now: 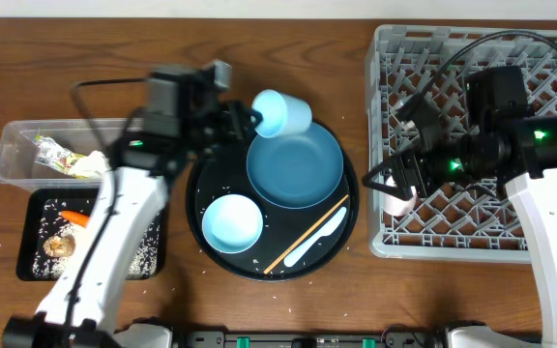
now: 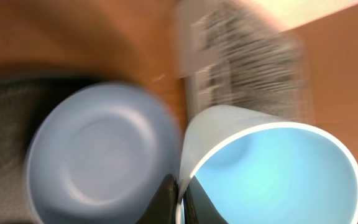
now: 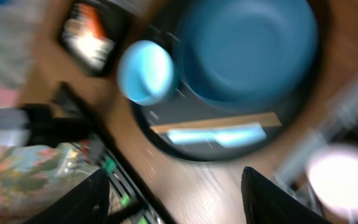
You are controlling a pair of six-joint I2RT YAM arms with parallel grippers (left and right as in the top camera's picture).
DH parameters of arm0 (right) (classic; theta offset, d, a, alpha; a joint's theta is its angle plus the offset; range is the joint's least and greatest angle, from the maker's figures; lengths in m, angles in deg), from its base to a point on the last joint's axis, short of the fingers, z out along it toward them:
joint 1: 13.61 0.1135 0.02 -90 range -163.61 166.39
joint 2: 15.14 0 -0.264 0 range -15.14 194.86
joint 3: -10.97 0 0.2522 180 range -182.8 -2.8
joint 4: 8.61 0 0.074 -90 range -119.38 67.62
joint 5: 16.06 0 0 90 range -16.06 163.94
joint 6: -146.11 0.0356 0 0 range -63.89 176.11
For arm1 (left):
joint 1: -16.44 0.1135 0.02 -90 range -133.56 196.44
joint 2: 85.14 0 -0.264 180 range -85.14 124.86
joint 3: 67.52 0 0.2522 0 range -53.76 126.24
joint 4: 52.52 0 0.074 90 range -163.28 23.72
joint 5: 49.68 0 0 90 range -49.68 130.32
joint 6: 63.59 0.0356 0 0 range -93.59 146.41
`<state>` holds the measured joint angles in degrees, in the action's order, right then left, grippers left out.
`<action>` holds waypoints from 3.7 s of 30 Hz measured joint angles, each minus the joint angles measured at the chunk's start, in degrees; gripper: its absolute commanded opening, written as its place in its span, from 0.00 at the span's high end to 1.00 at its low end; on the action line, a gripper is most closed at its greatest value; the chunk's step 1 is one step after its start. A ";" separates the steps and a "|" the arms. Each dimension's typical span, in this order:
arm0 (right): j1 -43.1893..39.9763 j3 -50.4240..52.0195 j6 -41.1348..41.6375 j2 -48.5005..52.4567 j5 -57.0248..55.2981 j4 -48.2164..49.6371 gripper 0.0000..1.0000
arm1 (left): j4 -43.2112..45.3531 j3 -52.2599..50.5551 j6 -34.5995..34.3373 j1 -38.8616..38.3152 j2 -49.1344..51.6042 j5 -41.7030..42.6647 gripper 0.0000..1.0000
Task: Sort waste into correct bins and load items into the dishwasher rack
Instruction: 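Grasp the blue cup rim with left gripper and lift it, then reach right gripper to the held blue cup and grasp its body, then open left gripper to release the blue cup to the right gripper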
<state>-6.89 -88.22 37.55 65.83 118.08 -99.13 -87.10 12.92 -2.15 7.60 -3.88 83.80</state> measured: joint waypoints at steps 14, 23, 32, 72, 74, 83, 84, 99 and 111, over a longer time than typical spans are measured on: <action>0.00 0.02 -11.98 0.00 28.87 14.32 0.39 | 7.67 -0.02 0.57 8.74 0.20 41.81 0.93; 0.33 0.02 -14.03 1.16 34.99 22.49 0.39 | 9.35 -0.02 0.52 8.74 0.20 44.83 0.93; 3.54 0.02 -14.60 9.94 38.62 27.21 0.26 | 17.94 -0.04 -2.60 8.68 0.20 45.09 0.94; 11.47 0.07 3.34 14.25 43.91 54.71 0.30 | 21.09 -0.04 -6.21 8.24 0.20 45.16 0.94; 11.72 0.07 3.82 14.25 43.87 54.97 0.32 | 21.09 -0.04 -6.21 8.24 0.20 45.33 0.94; 11.39 0.07 5.90 14.25 42.40 54.93 0.51 | 21.14 -0.04 -6.16 8.79 0.20 46.23 0.94; 11.34 0.07 6.01 14.25 42.32 54.95 0.53 | 21.11 -0.04 -6.16 8.81 0.20 46.23 0.94; 11.30 0.22 16.13 14.25 42.21 66.40 0.61 | 21.09 -0.04 -6.12 8.81 0.20 46.21 0.94; 12.17 0.24 18.67 14.25 42.40 67.49 0.76 | 21.00 -0.04 -6.19 8.24 0.20 46.45 0.68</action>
<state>5.28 -87.98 56.21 80.08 160.48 -31.63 -66.09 12.87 -8.33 15.84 -3.69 130.25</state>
